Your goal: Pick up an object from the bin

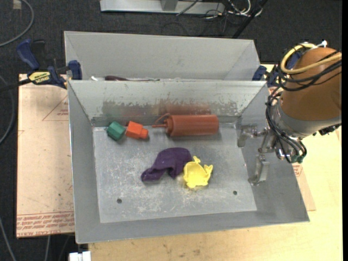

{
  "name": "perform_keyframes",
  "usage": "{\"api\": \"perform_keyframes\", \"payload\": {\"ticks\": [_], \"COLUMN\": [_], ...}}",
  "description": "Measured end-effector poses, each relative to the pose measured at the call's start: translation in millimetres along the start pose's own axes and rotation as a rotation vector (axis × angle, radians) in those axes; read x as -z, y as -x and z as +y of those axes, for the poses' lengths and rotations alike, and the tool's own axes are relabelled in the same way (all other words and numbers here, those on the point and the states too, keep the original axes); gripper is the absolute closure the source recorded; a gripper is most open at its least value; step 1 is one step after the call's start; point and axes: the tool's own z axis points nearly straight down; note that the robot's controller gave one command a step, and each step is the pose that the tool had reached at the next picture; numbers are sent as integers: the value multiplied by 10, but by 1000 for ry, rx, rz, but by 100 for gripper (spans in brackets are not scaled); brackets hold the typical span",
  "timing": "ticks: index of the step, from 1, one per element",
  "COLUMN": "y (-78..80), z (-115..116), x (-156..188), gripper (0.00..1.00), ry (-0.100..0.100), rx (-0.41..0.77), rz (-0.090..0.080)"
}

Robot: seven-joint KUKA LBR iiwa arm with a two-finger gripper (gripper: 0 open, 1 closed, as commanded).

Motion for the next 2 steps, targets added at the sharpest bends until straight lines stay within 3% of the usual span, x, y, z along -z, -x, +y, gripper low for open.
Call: {"api": "perform_keyframes", "payload": {"ticks": [1,2], "y": [16,62], "z": [3,297], "x": [44,-151], "gripper": [0,0], "ry": [-1,-2], "rx": [2,95], "rz": [-8,-8]}}
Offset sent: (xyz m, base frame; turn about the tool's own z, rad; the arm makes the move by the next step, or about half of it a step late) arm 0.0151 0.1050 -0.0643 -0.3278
